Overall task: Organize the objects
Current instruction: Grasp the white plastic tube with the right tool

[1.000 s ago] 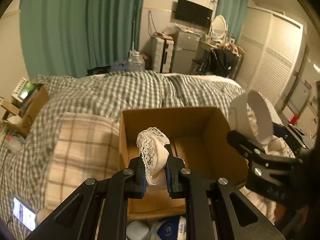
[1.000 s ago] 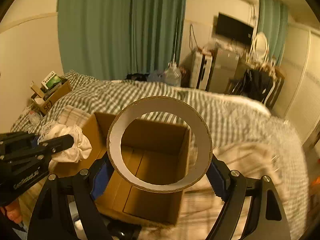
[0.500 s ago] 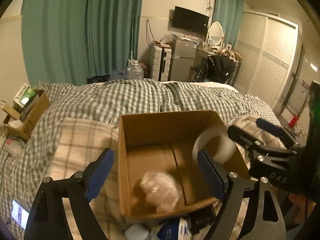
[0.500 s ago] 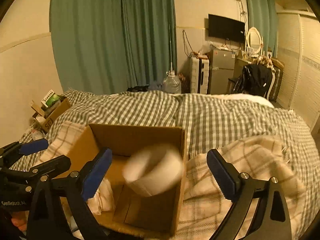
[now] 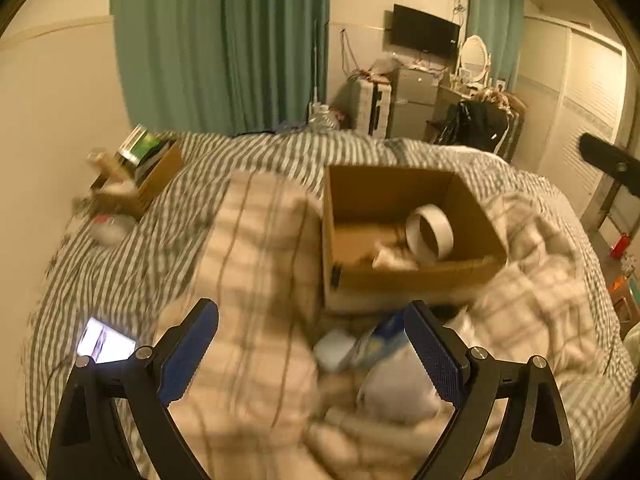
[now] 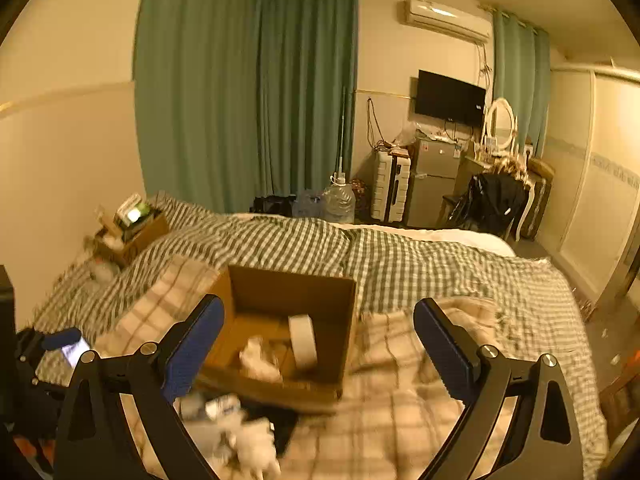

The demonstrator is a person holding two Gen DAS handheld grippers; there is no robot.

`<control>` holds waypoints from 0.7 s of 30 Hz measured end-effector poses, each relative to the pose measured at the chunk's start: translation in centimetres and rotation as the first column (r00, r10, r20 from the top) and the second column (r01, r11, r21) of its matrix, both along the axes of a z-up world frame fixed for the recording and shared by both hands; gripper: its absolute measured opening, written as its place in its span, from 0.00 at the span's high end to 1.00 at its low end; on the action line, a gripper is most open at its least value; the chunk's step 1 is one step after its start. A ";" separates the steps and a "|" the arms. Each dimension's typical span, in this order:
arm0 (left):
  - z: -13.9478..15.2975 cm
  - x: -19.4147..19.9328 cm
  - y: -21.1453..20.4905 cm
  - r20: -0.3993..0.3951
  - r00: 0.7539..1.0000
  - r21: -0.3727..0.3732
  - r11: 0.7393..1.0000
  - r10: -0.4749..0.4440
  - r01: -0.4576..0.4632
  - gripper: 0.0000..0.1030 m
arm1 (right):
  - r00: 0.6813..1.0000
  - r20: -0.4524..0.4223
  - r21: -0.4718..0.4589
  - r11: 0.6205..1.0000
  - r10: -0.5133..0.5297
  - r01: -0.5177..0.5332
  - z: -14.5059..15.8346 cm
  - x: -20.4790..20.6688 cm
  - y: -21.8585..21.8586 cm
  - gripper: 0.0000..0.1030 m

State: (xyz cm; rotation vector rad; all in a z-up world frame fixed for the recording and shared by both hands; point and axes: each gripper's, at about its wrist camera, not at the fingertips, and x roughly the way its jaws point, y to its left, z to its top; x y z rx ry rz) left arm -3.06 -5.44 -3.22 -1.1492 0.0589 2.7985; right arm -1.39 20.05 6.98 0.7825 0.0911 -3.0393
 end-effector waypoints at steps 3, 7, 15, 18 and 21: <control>-1.8 1.4 -0.6 0.038 0.999 -0.001 1.000 0.006 -0.006 0.06 | 0.997 0.069 0.036 0.998 0.044 -0.047 -1.7 2.6 -1.6 0.07; -3.9 3.0 -0.9 0.091 0.996 -0.019 1.000 0.020 -0.019 0.06 | 0.971 0.208 0.065 0.989 0.117 -0.133 -6.8 4.7 -4.0 0.07; -7.4 5.4 -1.3 0.180 0.984 -0.080 0.997 0.006 0.009 0.07 | 0.880 0.405 -0.003 0.963 0.248 -0.270 -14.6 4.6 -8.1 0.08; -8.2 5.0 -2.5 0.224 0.974 -0.024 1.000 0.025 -0.020 0.07 | 0.853 0.459 -0.002 0.960 0.249 -0.279 -16.6 4.0 -8.3 0.17; -8.2 4.7 -2.7 0.214 0.976 -0.036 0.999 0.041 -0.034 0.07 | 0.810 0.516 -0.017 0.950 0.277 -0.313 -18.2 3.9 -8.7 0.37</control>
